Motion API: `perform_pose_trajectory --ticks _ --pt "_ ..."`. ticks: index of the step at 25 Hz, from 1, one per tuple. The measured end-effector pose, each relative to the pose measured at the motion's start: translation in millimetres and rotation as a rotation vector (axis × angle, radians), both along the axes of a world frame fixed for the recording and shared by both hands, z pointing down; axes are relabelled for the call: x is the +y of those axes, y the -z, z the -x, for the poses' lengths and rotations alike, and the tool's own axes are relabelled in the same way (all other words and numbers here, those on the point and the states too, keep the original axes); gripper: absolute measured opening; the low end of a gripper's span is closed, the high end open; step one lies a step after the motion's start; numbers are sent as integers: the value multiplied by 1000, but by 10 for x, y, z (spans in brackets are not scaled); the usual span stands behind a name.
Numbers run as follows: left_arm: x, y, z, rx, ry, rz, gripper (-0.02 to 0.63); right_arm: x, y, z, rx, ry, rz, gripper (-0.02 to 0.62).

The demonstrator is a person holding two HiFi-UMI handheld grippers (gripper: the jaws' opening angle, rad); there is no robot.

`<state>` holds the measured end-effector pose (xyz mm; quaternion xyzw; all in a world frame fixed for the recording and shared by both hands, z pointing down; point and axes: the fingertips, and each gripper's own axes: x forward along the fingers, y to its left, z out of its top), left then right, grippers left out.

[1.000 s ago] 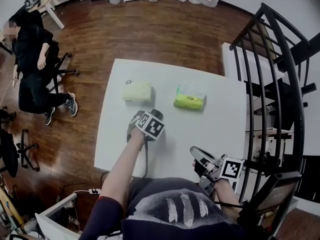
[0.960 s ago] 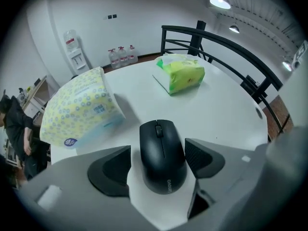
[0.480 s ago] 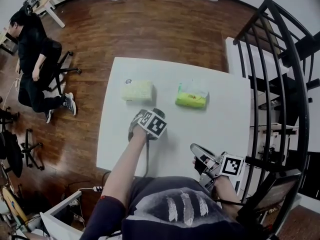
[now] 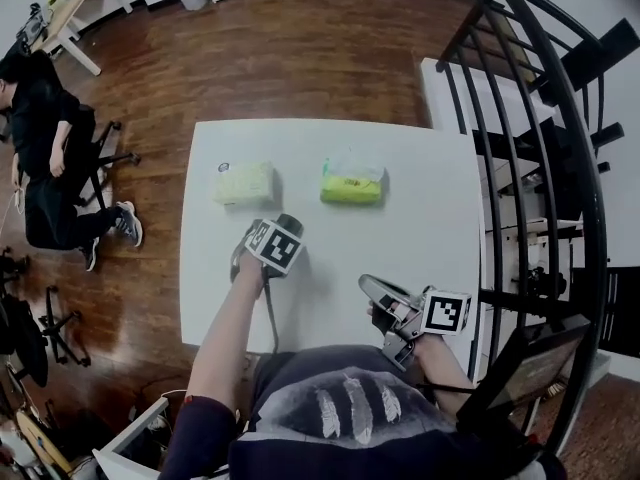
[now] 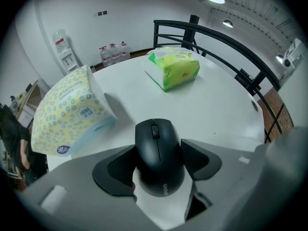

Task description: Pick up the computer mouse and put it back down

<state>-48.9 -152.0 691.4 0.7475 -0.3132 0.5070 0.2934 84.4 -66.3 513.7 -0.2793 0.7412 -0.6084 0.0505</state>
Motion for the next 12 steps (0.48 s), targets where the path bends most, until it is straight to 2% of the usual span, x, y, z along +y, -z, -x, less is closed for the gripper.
perform_pose_trajectory --ticks 7,10,12 --pt "33 71 -38 2 0 6 305 67 50 -169 24 -20 11 3" --pt "32 215 41 -21 29 -15 305 109 42 -270 38 -33 20 3" --pt "92 294 -63 7 48 0 305 131 47 -395 30 -43 33 3"
